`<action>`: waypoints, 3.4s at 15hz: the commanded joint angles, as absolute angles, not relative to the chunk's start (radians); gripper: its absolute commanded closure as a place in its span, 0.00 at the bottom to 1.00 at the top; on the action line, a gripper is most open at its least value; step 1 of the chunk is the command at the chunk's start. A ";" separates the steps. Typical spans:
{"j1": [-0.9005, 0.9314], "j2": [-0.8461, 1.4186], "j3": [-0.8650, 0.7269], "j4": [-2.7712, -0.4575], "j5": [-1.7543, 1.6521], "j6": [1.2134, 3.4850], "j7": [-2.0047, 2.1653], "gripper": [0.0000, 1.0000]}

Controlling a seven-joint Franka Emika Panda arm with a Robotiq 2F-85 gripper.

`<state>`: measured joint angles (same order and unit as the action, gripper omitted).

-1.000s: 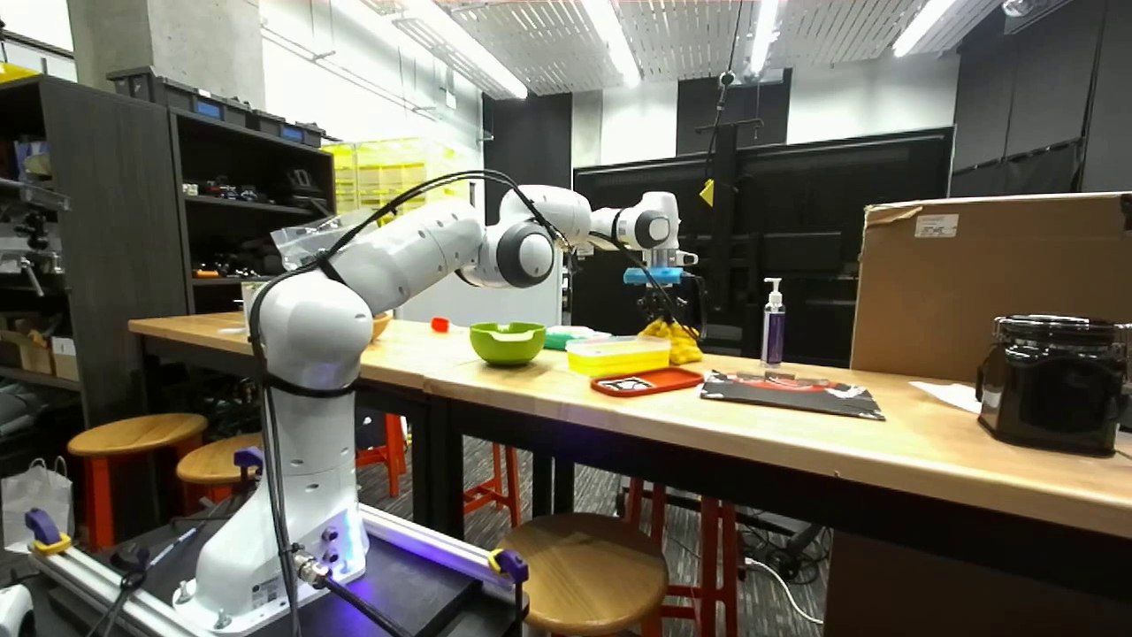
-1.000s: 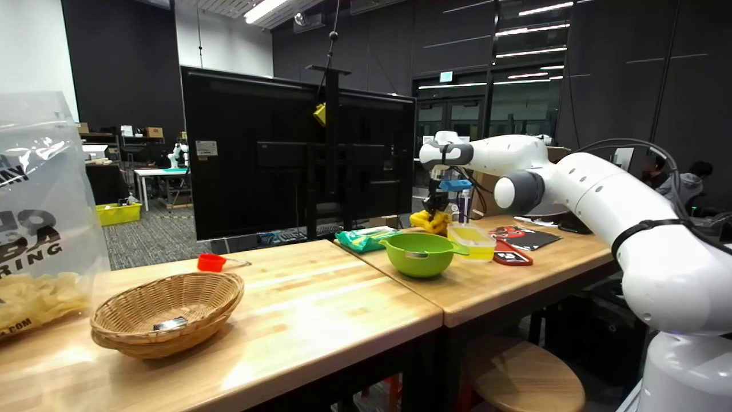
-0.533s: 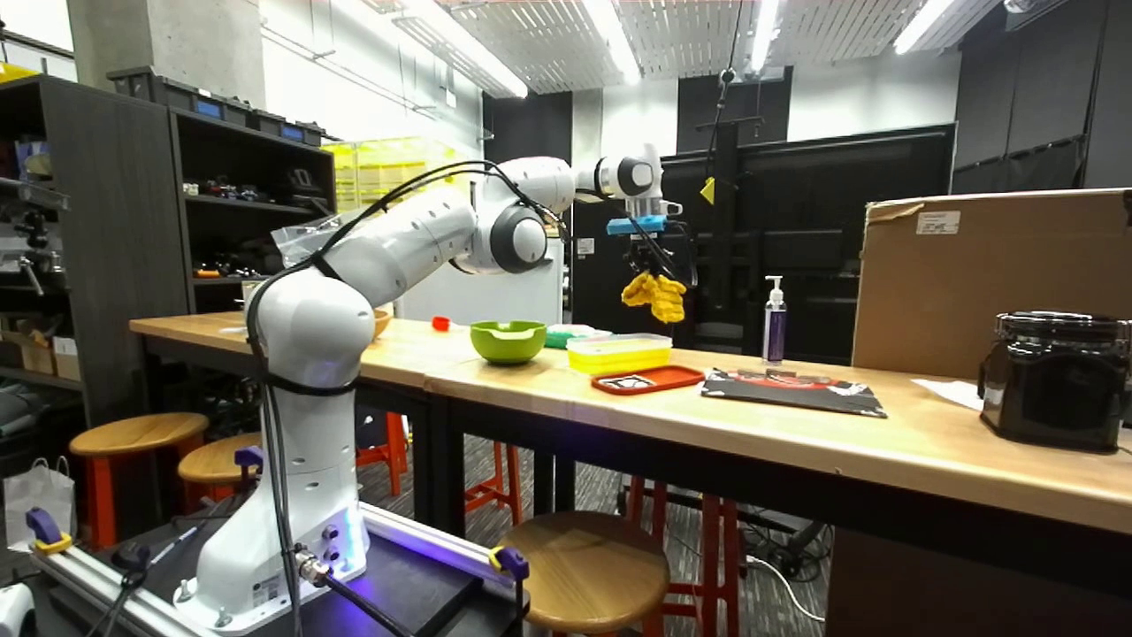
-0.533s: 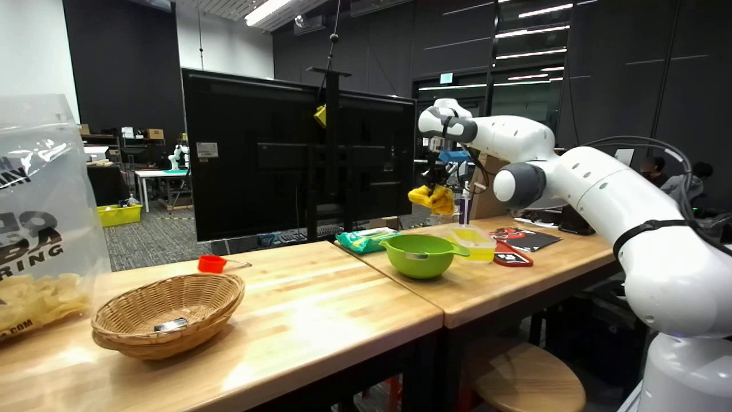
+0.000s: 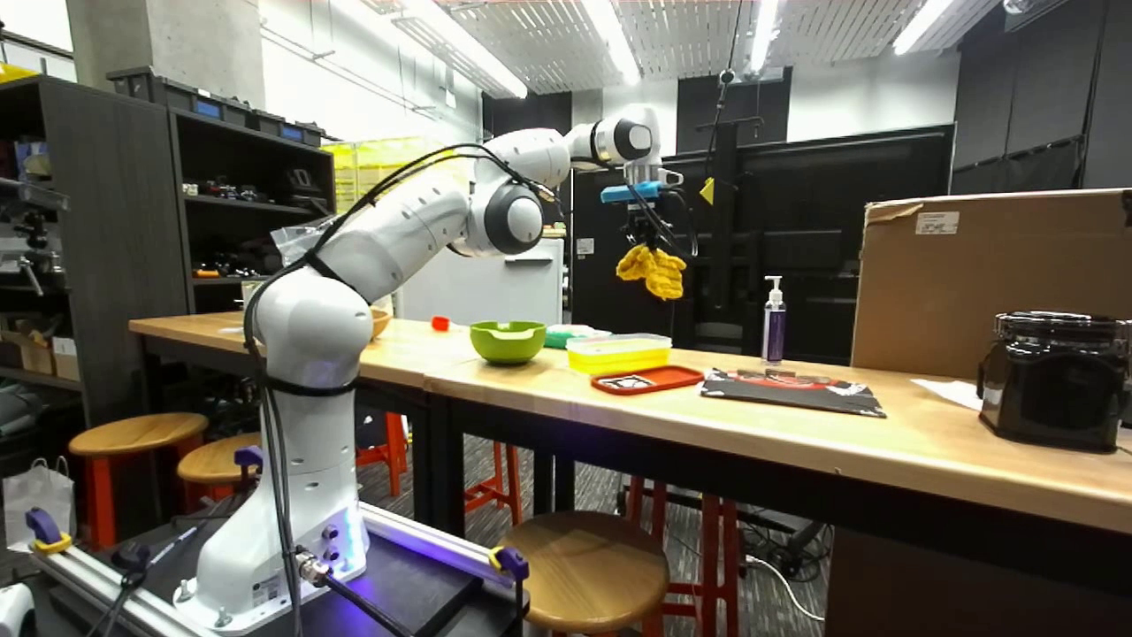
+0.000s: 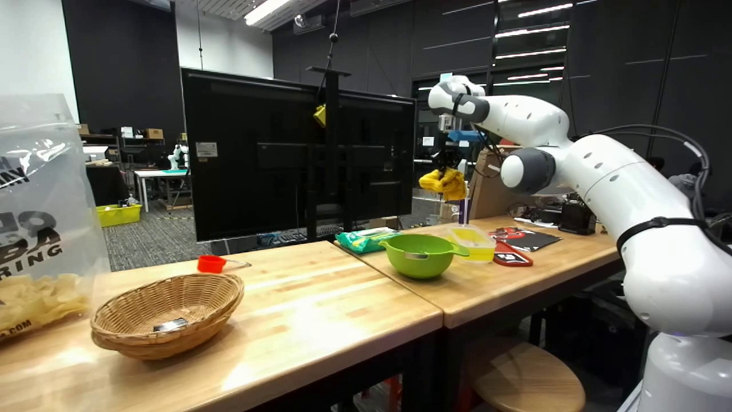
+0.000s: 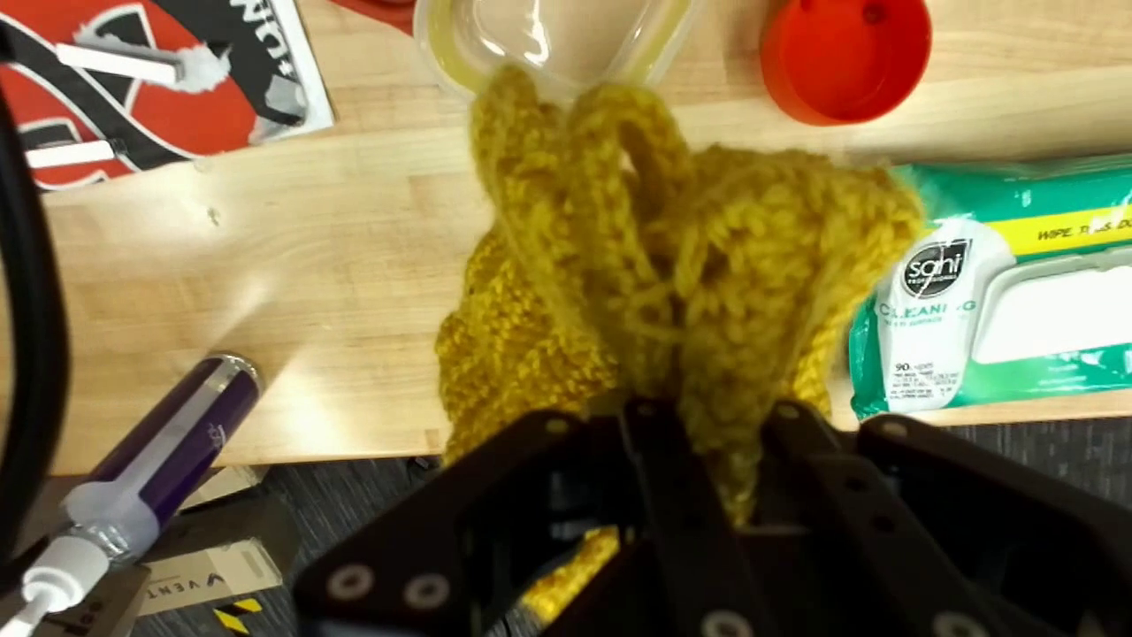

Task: Put the yellow cloth in the yellow bowl

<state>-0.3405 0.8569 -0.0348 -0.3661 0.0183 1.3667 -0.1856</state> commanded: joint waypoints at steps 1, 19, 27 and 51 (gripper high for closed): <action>-0.335 0.797 -0.039 -0.389 0.023 1.298 -0.130 0.96; -0.375 0.759 -0.023 -0.396 0.116 1.198 0.102 0.96; -0.375 0.739 -0.021 -0.400 0.140 1.113 0.245 0.96; -0.384 0.814 -0.027 -0.353 0.170 1.110 0.309 0.96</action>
<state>-0.3822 0.8105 -0.0263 -0.3746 0.1754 1.1160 0.3227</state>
